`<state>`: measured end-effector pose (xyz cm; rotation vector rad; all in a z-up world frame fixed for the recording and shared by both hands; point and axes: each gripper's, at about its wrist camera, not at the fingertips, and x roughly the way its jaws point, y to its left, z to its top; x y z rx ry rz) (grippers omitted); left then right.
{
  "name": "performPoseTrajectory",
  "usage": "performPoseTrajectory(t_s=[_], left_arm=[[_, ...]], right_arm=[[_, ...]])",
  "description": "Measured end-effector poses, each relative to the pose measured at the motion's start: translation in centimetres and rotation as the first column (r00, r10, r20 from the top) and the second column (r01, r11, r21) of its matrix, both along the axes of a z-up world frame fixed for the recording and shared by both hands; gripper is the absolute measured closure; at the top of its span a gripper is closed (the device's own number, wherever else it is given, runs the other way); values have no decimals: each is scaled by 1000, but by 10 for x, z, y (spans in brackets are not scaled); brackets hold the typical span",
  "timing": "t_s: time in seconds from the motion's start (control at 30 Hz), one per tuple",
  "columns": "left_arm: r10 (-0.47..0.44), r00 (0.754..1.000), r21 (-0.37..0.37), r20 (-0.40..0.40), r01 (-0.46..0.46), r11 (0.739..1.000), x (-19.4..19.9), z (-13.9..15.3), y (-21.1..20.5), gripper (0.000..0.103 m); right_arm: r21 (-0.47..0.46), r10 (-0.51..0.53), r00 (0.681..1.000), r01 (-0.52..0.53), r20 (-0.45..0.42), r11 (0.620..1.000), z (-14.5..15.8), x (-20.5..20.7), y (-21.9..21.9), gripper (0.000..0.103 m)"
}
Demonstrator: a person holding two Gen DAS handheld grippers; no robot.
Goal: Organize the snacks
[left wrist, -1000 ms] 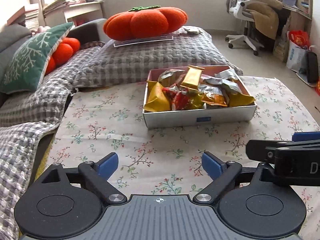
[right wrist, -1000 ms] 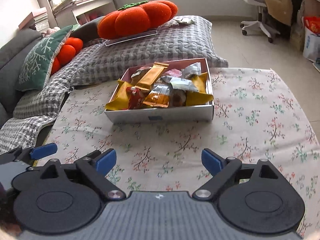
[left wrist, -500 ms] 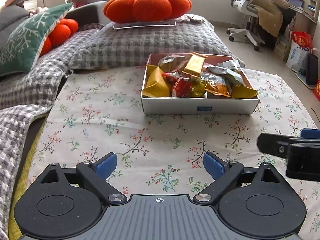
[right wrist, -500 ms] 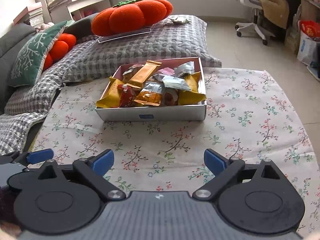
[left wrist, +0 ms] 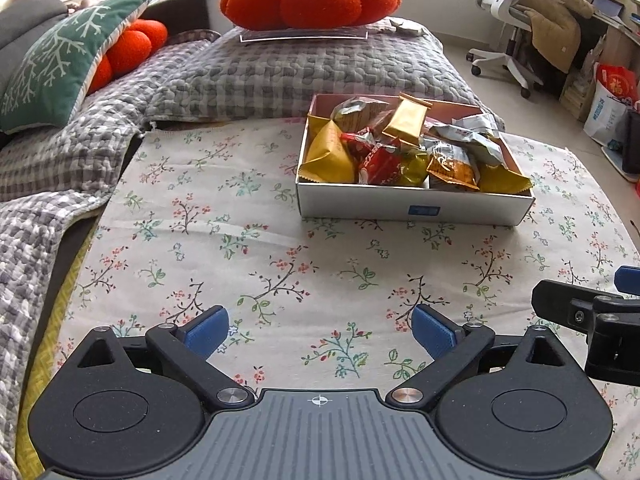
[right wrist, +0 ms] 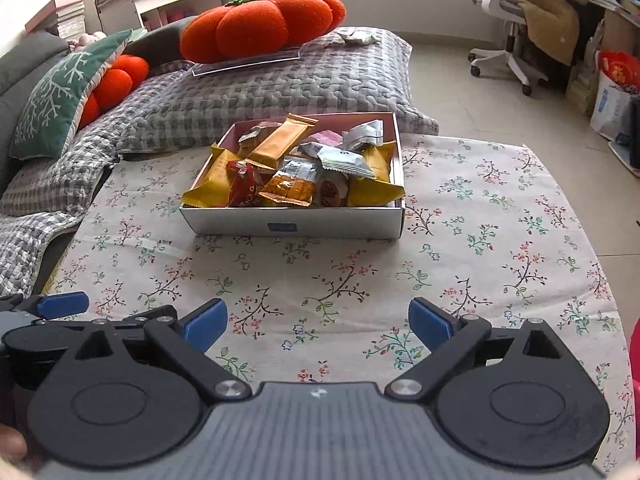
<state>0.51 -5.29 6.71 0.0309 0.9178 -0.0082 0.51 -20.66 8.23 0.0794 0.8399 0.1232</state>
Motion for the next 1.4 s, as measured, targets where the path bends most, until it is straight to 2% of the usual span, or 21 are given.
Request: performPoseTrajectory(t_s=[0.97, 1.4], left_arm=[[9, 999, -29, -31, -10, 1000, 2, -2, 4, 0], [7, 1000, -22, -11, -8, 1000, 1, 1, 3, 0]], right_arm=[[-41, 25, 1000, -25, -7, 999, -2, 1, 6, 4], [-43, 29, 1000, -29, -7, 999, -2, 1, 7, 3]])
